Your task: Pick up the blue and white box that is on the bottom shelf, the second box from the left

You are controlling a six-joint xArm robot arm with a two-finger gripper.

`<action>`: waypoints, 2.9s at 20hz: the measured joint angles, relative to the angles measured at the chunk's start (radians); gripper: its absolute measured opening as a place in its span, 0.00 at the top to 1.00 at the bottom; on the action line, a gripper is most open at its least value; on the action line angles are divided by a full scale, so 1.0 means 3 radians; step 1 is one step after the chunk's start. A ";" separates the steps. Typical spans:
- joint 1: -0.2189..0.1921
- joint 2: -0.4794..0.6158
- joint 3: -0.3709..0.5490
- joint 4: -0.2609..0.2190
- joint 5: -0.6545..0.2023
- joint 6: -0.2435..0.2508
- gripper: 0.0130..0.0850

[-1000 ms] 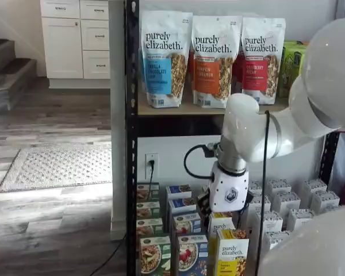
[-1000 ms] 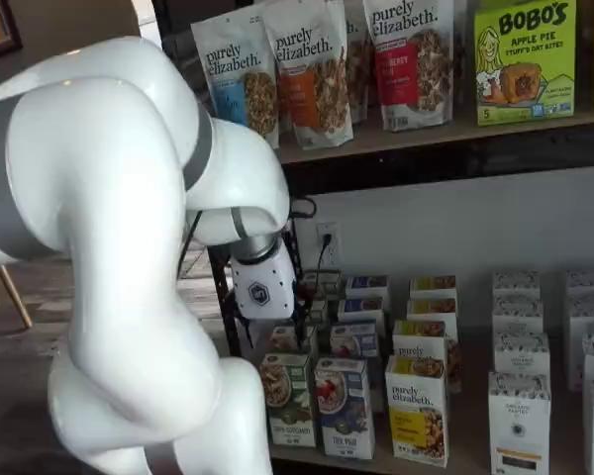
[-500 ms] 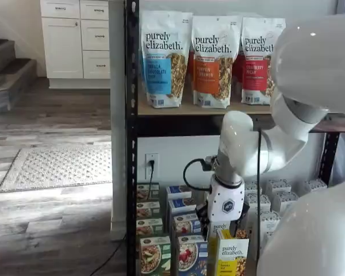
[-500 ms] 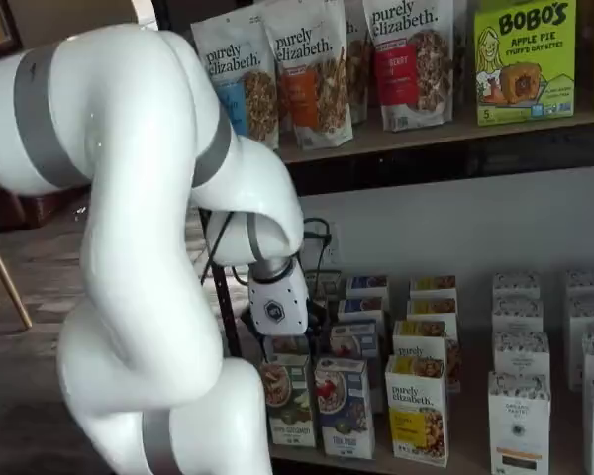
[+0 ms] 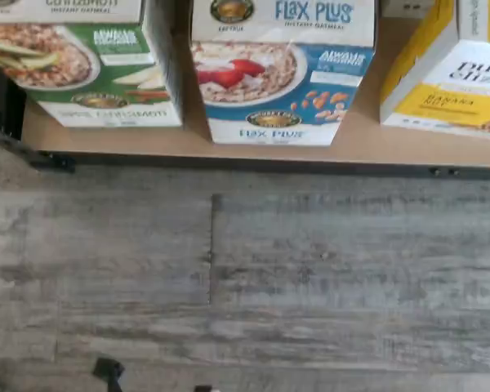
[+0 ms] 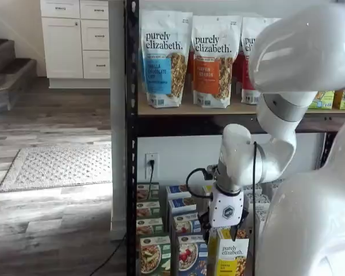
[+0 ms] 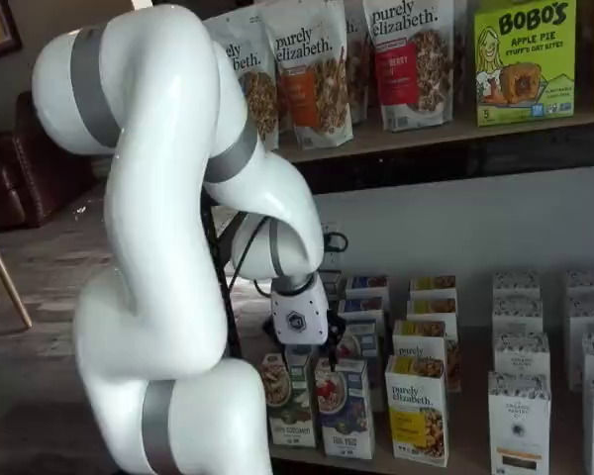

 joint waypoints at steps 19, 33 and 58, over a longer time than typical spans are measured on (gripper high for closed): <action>0.0027 0.0994 -0.0655 0.0022 -0.0374 -0.0002 0.00; 0.0056 0.1697 -0.1319 -0.0149 -0.0382 0.0190 0.00; 0.0020 0.2384 -0.2042 -0.0317 -0.0387 0.0313 0.00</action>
